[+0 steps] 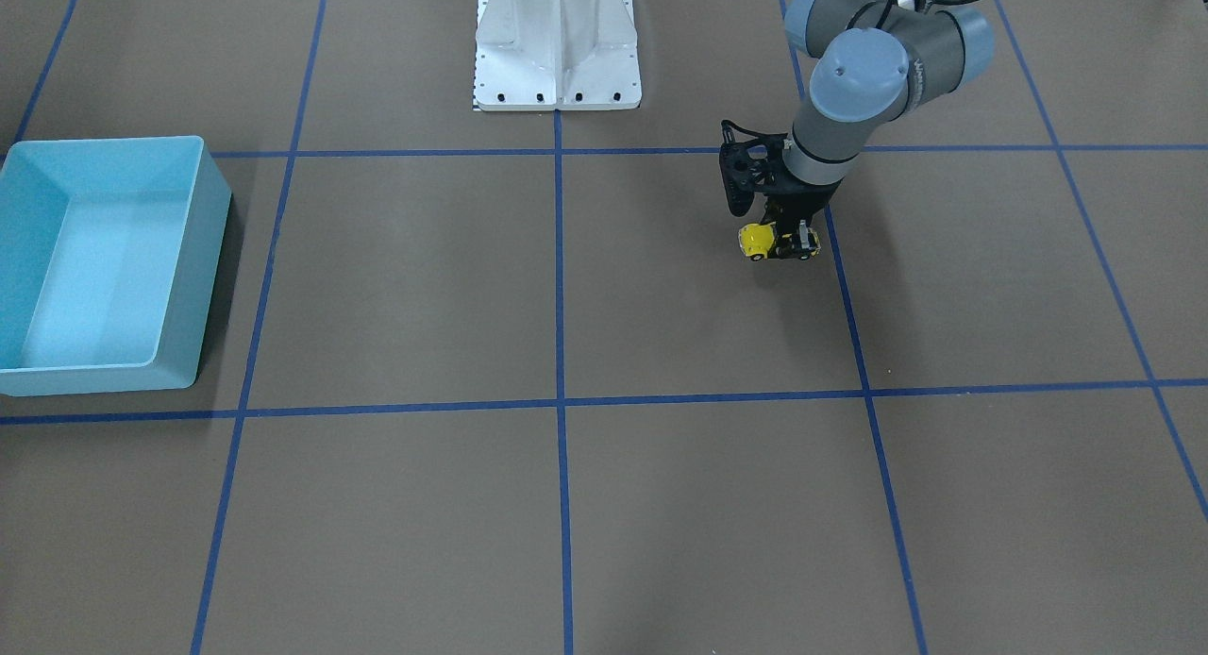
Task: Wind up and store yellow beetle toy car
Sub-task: 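Push the car backward toward the robot with the left gripper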
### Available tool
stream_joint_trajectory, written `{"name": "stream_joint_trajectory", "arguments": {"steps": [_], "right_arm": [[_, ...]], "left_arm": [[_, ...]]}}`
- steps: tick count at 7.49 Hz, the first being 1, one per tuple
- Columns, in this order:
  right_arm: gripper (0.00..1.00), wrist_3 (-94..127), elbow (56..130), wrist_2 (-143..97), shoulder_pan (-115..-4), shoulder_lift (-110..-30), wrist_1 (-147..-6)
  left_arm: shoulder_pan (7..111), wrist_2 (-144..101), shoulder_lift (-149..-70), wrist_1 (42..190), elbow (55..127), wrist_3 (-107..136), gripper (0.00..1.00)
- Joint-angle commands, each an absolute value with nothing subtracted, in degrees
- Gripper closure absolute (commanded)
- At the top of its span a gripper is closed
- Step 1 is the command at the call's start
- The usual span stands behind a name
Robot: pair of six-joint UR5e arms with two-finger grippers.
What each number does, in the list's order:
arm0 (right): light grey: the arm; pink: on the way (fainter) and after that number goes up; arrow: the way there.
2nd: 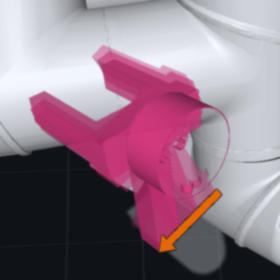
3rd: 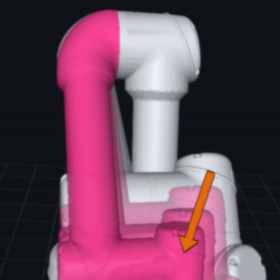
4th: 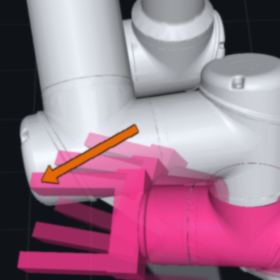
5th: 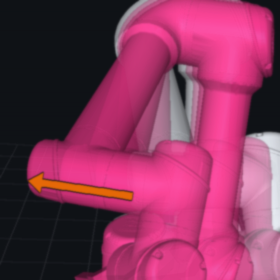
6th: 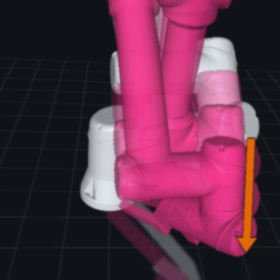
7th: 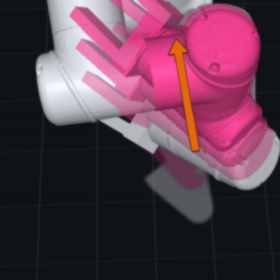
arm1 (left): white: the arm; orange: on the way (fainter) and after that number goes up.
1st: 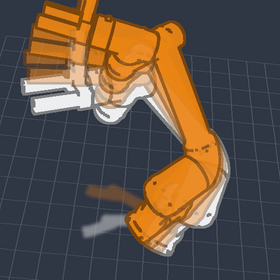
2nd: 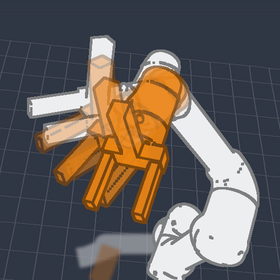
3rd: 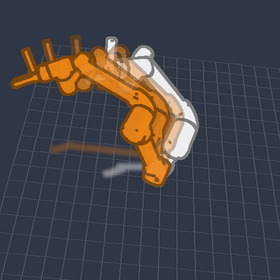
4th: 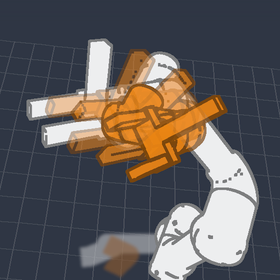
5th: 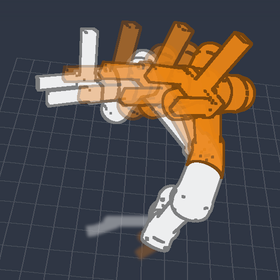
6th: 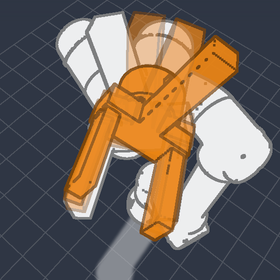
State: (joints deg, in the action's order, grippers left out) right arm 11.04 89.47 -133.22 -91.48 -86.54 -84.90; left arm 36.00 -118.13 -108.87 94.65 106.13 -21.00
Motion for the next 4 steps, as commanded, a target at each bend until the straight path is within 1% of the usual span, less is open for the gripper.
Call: {"name": "stream_joint_trajectory", "arguments": {"steps": [1,2,4], "right_arm": [[0.0,11.0,89.5,-133.2,-91.5,-86.6,-84.9],[0.0,11.0,89.5,-133.2,-91.5,-86.5,-84.9],[0.0,11.0,89.5,-133.2,-91.4,-86.5,-84.9]], "left_arm": [[36.5,-119.6,-108.8,97.5,105.8,-18.2,1.0],[36.5,-119.6,-108.9,97.7,105.8,-18.2,1.0],[36.5,-119.7,-108.7,105.2,102.7,-18.5,1.0]]}}
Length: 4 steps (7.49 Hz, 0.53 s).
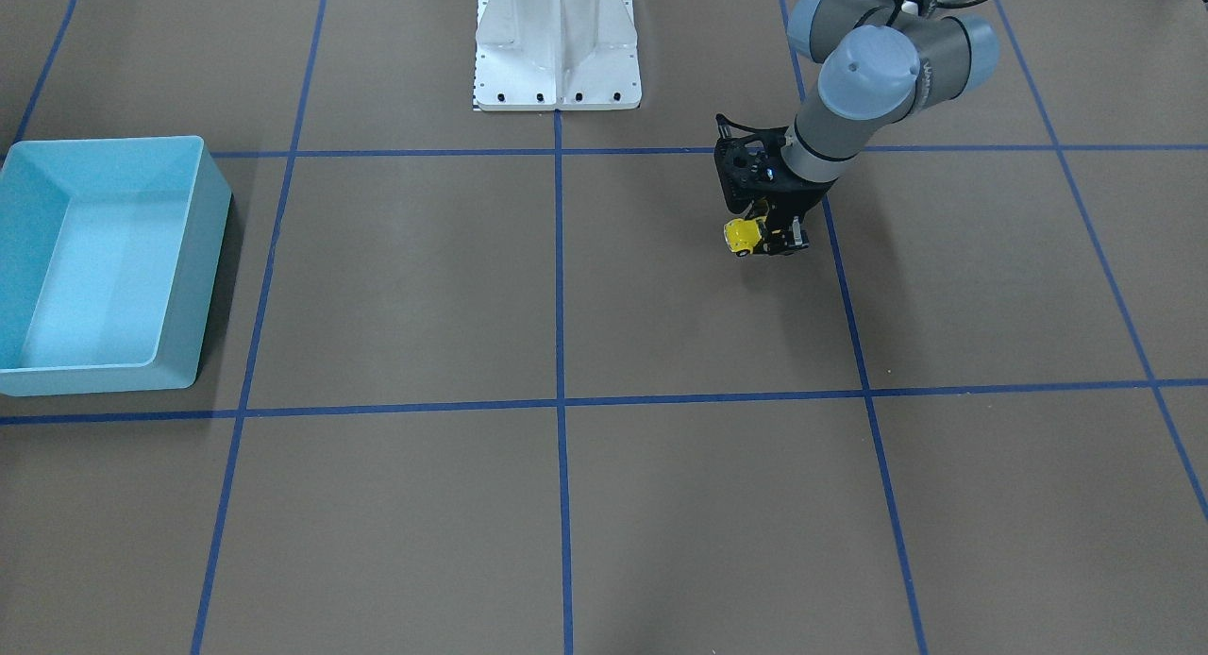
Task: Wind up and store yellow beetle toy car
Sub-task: 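Push the car backward toward the robot with the left gripper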
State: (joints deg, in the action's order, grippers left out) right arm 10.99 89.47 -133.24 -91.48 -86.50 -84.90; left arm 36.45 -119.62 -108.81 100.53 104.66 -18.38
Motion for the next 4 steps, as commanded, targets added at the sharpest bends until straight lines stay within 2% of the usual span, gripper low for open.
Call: {"name": "stream_joint_trajectory", "arguments": {"steps": [1,4], "right_arm": [[0.0,11.0,89.5,-133.2,-91.4,-86.5,-84.9],[0.0,11.0,89.5,-133.2,-91.4,-86.5,-84.9]], "left_arm": [[36.6,-120.0,-108.4,107.2,102.0,-18.5,1.0],[37.5,-122.3,-108.4,108.5,101.1,-18.5,1.0]]}}
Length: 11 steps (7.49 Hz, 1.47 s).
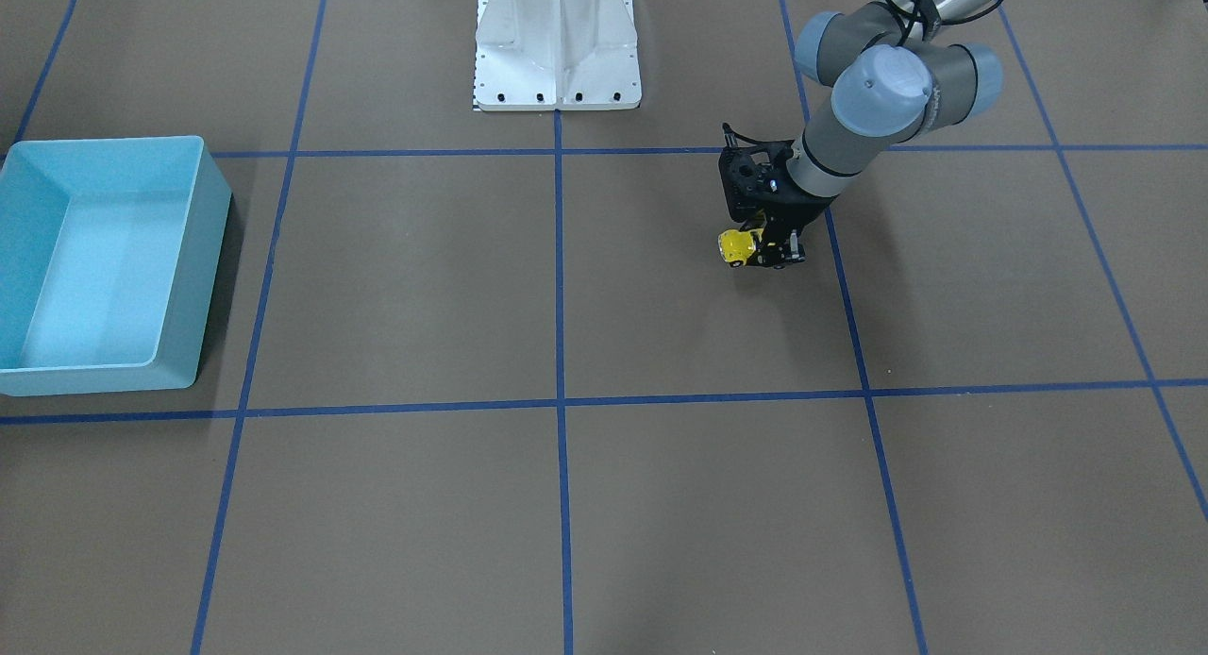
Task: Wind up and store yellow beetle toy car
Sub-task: 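Push the car backward toward the robot with the left gripper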
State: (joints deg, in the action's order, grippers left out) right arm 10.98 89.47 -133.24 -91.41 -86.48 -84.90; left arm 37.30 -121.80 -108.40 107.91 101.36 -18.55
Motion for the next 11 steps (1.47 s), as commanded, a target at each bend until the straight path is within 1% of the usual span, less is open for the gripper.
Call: {"name": "stream_joint_trajectory", "arguments": {"steps": [1,7,11], "right_arm": [[0.0,11.0,89.5,-133.2,-91.5,-86.6,-84.9],[0.0,11.0,89.5,-133.2,-91.4,-86.6,-84.8],[0.0,10.9,89.5,-133.3,-91.4,-86.6,-84.8]], "left_arm": [[37.5,-122.6,-107.8,108.5,101.1,-18.5,1.0],[38.2,-124.8,-105.3,108.8,100.3,-18.6,1.0],[38.6,-124.8,-105.2,108.8,99.4,-18.7,1.0]]}}
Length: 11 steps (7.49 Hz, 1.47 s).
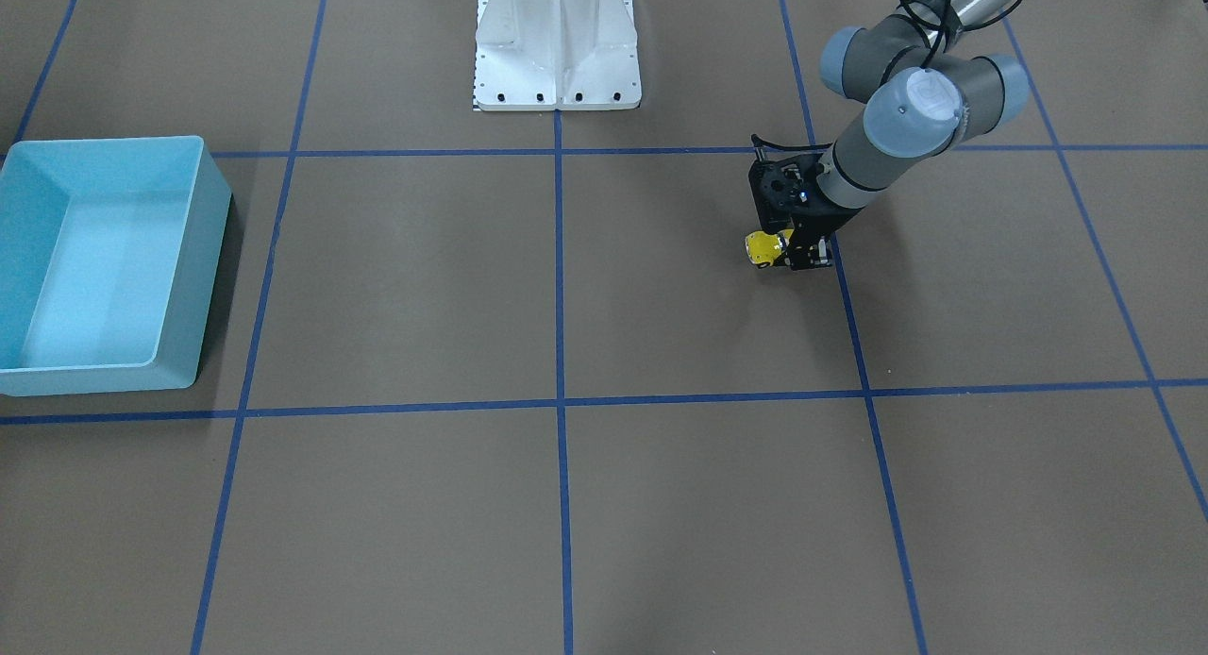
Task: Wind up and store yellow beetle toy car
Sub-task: 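Push the car backward toward the robot with the left gripper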
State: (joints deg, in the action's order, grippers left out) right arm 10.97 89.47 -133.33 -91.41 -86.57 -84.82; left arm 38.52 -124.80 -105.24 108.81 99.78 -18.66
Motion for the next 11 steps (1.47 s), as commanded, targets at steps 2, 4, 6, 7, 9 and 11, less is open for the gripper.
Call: {"name": "stream_joint_trajectory", "arguments": {"steps": [2,4,6,7,9,11], "right_arm": [[0.0,10.9,89.5,-133.3,-91.4,-86.6,-84.8],[0.0,10.9,89.5,-133.3,-91.4,-86.7,-84.8],[0.0,10.9,89.6,-133.4,-91.4,-86.7,-84.7],[0.0,10.9,89.6,-133.4,-91.4,-86.6,-84.7],[0.0,10.8,89.6,-133.5,-91.3,-86.5,-84.7],[0.0,10.8,89.6,-133.4,-91.3,-86.5,-84.7]], "left_arm": [[38.8,-124.9,-105.2,108.8,99.4,-18.7,1.0],[38.9,-124.9,-103.5,111.8,98.8,-18.7,1.0],[40.1,-127.5,-103.0,114.1,97.8,-18.7,1.0],[40.9,-128.4,-102.9,114.2,97.6,-18.8,1.0],[41.2,-129.0,-102.2,114.3,97.5,-19.4,1.0],[41.4,-129.1,-101.8,114.3,97.5,-20.1,1.0]]}}
